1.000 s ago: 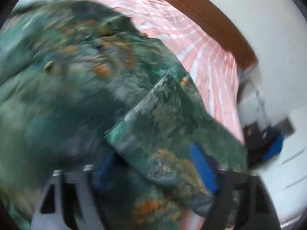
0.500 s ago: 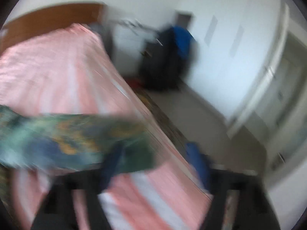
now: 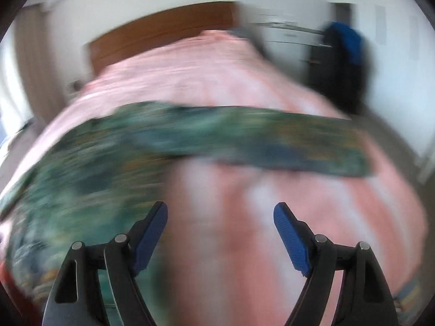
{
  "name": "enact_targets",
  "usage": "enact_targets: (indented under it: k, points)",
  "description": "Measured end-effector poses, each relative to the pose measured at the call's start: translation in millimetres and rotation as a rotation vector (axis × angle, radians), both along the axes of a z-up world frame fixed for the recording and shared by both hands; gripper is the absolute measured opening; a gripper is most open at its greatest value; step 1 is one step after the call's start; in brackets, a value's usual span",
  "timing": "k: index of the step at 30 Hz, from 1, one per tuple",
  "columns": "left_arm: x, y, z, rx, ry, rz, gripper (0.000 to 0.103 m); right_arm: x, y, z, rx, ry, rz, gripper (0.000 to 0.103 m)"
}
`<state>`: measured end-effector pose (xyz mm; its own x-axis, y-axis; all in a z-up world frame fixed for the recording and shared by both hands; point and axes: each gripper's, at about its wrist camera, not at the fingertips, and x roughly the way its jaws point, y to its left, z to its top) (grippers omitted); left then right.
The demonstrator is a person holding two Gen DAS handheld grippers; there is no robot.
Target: Fold large clothes
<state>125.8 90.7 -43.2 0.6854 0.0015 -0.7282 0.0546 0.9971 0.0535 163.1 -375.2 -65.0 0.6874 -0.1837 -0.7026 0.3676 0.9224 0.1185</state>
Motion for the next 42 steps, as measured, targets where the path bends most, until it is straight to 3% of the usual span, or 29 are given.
enact_targets:
  k: [5, 9, 12, 15, 19, 22, 25, 28, 30, 33, 42]
  points:
    - [23, -18, -25, -0.019, 0.062, -0.035, 0.101, 25, 117, -15, 0.007, -0.047, 0.225, 0.081]
    - [35, -23, -72, 0.006, 0.161, -0.041, 0.102, 42, 161, -65, -0.016, 0.026, 0.246, 0.081]
    - [24, -24, -76, 0.017, 0.093, -0.044, 0.103, 38, 171, -86, -0.041, 0.078, 0.232, 0.086]
    - [19, -25, -77, 0.022, 0.085, -0.046, 0.103, 40, 173, -78, -0.041, 0.131, 0.232, 0.087]
    - [20, -23, -78, 0.036, 0.088, -0.061, 0.103, 52, 164, -38, -0.046, 0.093, 0.21, 0.088]
    - [18, -28, -80, 0.073, 0.071, -0.072, 0.103, 82, 148, -23, -0.083, 0.051, 0.178, 0.1]
    - [16, -28, -80, 0.089, 0.05, -0.081, 0.103, 130, 117, -44, -0.083, 0.083, 0.135, 0.102]
    - [15, -26, -80, 0.073, 0.045, -0.087, 0.103, 164, 92, -100, 0.005, 0.237, 0.138, 0.103]
    - [16, -25, -81, 0.074, 0.044, -0.086, 0.103, 158, 87, -98, 0.026, 0.179, 0.129, 0.103]
    - [14, -26, -82, 0.079, 0.041, -0.084, 0.103, 152, 95, -95, -0.032, 0.174, 0.117, 0.103]
    - [15, -27, -82, 0.08, 0.031, -0.079, 0.103, 153, 93, -96, -0.014, 0.176, 0.121, 0.103]
